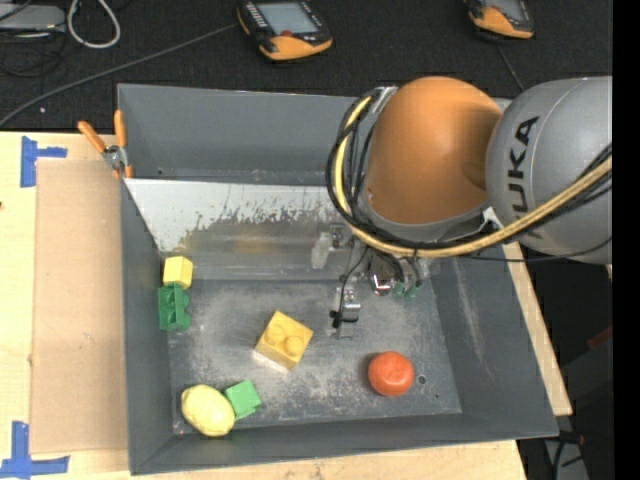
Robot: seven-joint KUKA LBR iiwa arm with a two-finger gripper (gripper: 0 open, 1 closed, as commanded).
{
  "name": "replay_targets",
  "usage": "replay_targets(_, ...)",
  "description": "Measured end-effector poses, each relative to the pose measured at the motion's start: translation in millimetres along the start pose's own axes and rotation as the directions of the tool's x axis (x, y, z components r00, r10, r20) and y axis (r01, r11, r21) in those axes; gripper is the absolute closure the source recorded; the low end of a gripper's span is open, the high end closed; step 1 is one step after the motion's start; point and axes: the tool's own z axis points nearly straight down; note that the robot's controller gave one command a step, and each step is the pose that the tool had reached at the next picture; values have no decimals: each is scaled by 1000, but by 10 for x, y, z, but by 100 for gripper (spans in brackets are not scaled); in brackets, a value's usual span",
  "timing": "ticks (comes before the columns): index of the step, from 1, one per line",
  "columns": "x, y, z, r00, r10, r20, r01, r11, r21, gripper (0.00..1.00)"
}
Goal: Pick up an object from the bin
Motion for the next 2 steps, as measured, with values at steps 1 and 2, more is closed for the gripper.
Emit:
replay_targets(1, -15, -7, -38, 1000, 3, 8, -3, 1000, -1, 0)
replay_targets(2, -62, 36, 623, 1000, 9, 11, -9, 1000, -2, 0)
